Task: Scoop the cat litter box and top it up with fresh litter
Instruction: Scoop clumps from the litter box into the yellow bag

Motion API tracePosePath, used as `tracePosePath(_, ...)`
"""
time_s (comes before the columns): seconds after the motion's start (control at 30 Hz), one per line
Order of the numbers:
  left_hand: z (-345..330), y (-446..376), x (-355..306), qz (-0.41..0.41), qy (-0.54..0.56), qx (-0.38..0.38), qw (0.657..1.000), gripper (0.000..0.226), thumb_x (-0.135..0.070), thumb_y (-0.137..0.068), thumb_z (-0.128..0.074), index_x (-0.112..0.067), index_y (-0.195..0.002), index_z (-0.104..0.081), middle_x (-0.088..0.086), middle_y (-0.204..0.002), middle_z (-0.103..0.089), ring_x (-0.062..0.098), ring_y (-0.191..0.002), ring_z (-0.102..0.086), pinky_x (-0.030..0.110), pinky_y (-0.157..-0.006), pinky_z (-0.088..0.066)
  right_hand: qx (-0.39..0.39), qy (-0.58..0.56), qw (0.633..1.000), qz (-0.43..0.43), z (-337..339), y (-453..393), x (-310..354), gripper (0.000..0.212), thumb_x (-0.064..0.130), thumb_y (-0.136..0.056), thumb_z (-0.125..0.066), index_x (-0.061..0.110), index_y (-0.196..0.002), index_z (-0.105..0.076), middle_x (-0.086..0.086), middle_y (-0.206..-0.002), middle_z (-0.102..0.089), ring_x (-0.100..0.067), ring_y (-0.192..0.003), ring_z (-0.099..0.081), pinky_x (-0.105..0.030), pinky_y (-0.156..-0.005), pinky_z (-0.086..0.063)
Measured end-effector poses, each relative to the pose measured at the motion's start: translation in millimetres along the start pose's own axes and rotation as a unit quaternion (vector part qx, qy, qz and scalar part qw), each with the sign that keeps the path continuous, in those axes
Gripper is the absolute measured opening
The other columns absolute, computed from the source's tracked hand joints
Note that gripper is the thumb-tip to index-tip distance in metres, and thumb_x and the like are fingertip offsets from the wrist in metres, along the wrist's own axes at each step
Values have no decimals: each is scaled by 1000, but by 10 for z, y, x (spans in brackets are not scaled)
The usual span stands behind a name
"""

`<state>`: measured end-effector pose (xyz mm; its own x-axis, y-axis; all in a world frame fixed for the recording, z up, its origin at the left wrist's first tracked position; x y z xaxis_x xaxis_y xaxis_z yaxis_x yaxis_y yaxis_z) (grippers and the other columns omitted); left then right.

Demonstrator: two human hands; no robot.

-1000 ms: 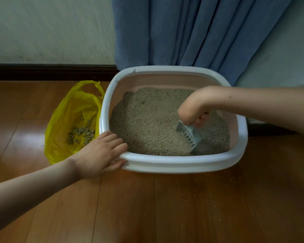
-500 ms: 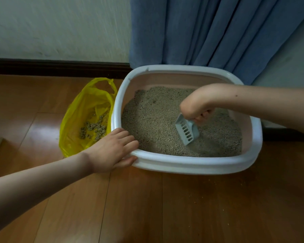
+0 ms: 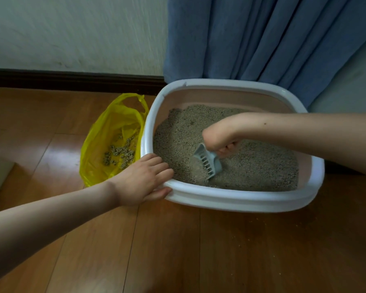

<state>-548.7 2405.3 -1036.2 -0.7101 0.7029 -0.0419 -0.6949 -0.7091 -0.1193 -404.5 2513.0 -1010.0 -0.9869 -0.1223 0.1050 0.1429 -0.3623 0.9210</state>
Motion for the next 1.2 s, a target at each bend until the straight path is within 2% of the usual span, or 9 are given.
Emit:
tracePosePath(0.07, -5, 2, 2, 2, 0, 3, 1000, 28, -42, -97, -44, -16, -90, -52, 1, -84, -53, 23, -78, -49, 33, -85, -35, -53, 15, 997, 54, 75, 15, 112, 35, 13, -101, -39, 10, -69, -50, 0, -49, -46, -9, -36, -40, -15, -23, -29)
tracePosePath(0.2, -13, 6, 9, 5, -2, 12, 1000, 29, -42, -98, -44, -16, -91, -53, 1, -84, -53, 23, -79, -49, 33, -86, -35, -158, 54, 978, 127, 253, 96, 189, 30, 15, -102, -36, 8, -82, -58, 2, -54, -50, -9, -37, -38, -18, -33, -30)
tracePosePath(0.3, -15, 5, 8, 7, 0, 7, 1000, 28, -42, -97, -45, -15, -90, -53, 1, -84, -53, 24, -79, -50, 33, -86, -35, -294, 186, 918, 188, 312, 137, 274, 26, 22, -98, -39, 15, -110, -61, 0, -84, -63, -14, -65, -57, -23, -50, -43)
tracePosePath(0.4, -18, 6, 11, 7, 4, 6, 1000, 29, -42, -97, -44, -15, -91, -54, 3, -84, -54, 26, -80, -51, 36, -86, -37, -356, 236, 866, 260, 185, 111, 346, 34, 31, -99, -39, 33, -130, -52, 0, -100, -66, -18, -77, -58, -30, -67, -50)
tracePosePath(0.53, -27, 4, 16, 6, -5, 9, 1000, 29, -41, -97, -46, -14, -92, -56, 4, -87, -57, 26, -83, -52, 36, -89, -37, -314, 359, 823, 308, -117, 60, 359, 43, 33, -101, -36, 40, -144, -36, -2, -107, -66, -17, -76, -50, -28, -65, -39)
tracePosePath(0.73, -14, 11, 19, 5, 9, 2, 1000, 26, -41, -98, -46, -15, -93, -52, 3, -86, -55, 25, -82, -51, 34, -89, -35, -287, 394, 841, 234, 318, 325, 232, 39, 26, -91, -48, 41, -125, -59, 16, -97, -65, -6, -73, -54, -25, -58, -44)
tracePosePath(0.9, -17, 17, 16, 3, 12, 5, 1000, 28, -42, -98, -44, -16, -94, -53, 2, -87, -55, 24, -82, -51, 35, -89, -35, -349, 379, 807, 289, 271, 288, 377, 42, 28, -94, -47, 46, -132, -51, 12, -106, -67, -10, -77, -53, -24, -58, -40)
tracePosePath(1.1, -32, 28, 24, -3, 19, -1, 1000, 27, -42, -99, -43, -17, -93, -51, 0, -87, -52, 22, -82, -48, 34, -89, -36, -205, 372, 871, 246, 277, 284, -64, 40, 25, -93, -51, 47, -127, -56, 25, -95, -64, -1, -55, -44, -16, -49, -34)
tracePosePath(1.2, -31, 19, 27, -4, 13, -5, 1000, 28, -42, -99, -42, -16, -94, -53, 1, -87, -53, 23, -82, -48, 34, -88, -36, -236, 340, 884, 216, 413, 387, -265, 37, 25, -92, -53, 46, -122, -60, 24, -72, -58, -2, -52, -44, -19, -49, -35)
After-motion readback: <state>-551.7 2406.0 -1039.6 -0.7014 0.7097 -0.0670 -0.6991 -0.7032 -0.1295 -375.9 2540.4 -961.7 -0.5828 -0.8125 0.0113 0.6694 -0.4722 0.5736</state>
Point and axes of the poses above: each hand's wrist, its own y-axis away from the middle knuckle, its own z-axis out of the back of the hand, x = y × z, the point moved 6 cm from there along -y, towards the middle knuckle
